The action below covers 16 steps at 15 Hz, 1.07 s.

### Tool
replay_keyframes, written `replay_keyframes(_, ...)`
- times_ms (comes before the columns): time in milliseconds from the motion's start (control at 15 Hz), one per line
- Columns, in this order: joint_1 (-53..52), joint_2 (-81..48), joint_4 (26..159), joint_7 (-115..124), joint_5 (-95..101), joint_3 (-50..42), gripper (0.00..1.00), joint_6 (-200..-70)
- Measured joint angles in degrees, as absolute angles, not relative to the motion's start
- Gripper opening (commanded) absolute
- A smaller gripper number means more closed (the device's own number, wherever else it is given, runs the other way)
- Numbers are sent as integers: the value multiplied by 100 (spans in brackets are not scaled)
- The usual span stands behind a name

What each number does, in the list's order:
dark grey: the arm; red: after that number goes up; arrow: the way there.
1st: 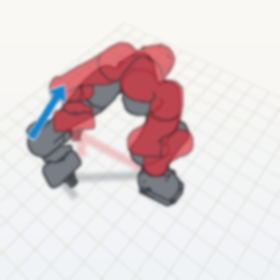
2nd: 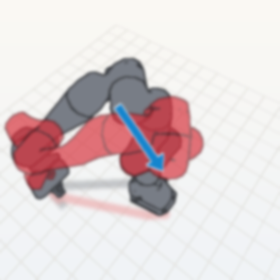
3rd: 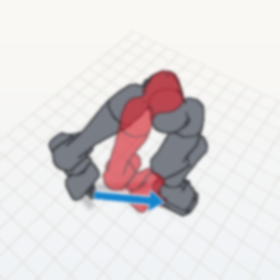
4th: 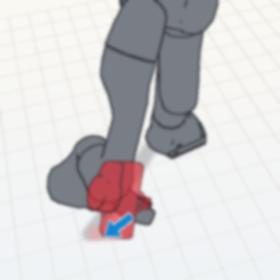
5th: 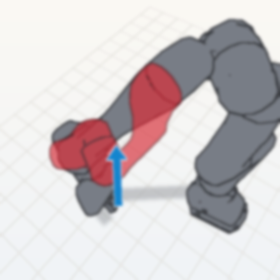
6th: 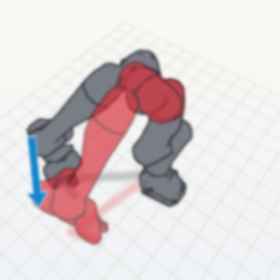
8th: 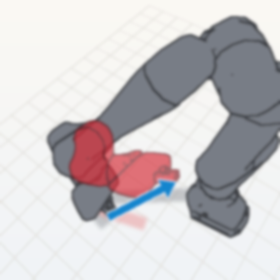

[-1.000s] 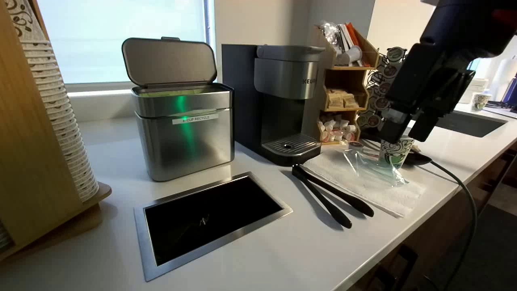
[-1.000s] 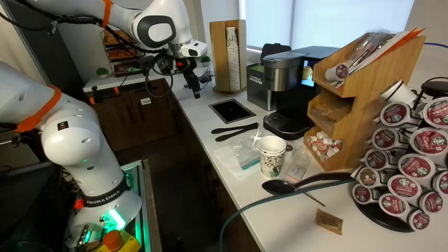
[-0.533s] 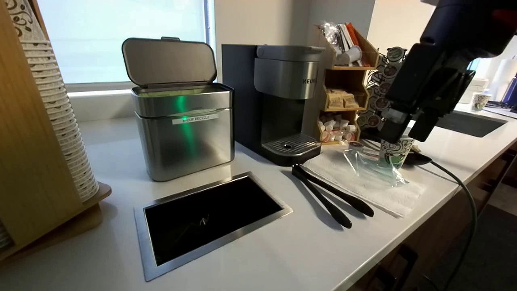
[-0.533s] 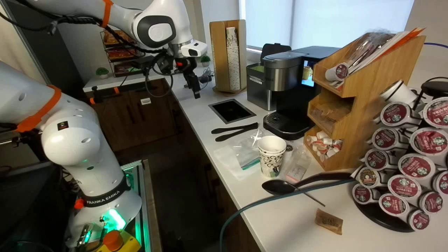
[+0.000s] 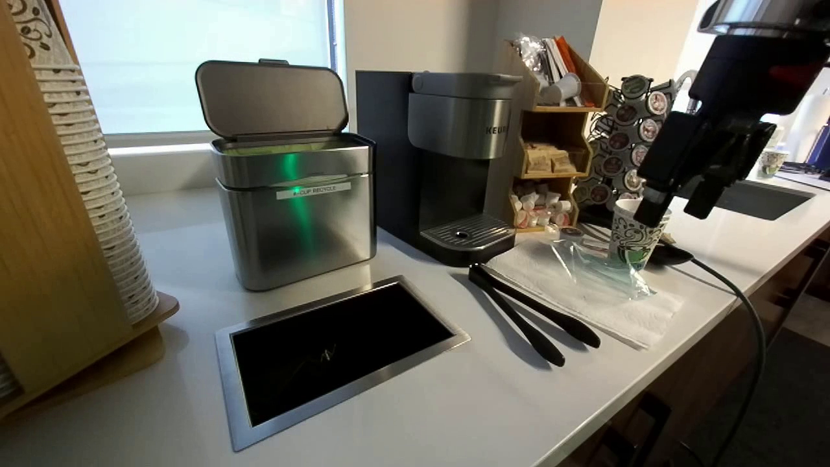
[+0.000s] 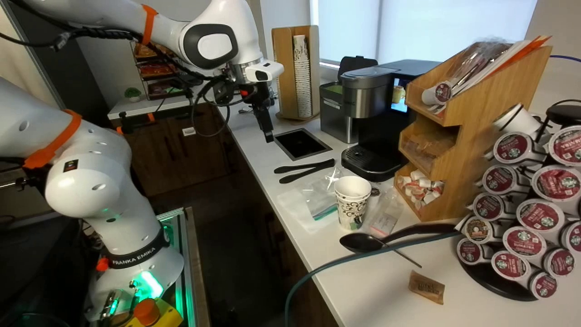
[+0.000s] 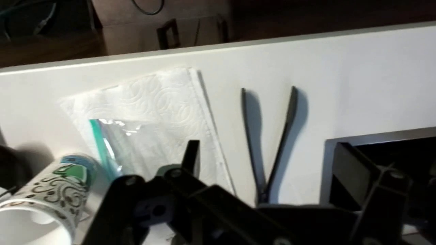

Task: Put the paper cups on the coffee machine

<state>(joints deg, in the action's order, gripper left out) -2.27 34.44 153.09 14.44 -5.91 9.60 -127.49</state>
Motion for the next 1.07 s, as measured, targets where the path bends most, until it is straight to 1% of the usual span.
replay_keyframes(267,269,3469,15448,1156,318,692,100,-12776)
replay_keyframes(733,337,3434,15417,801,441,434,100,-12777)
replay_keyframes(1067,350,3043,15137,-1051,653,-584,100,-12777)
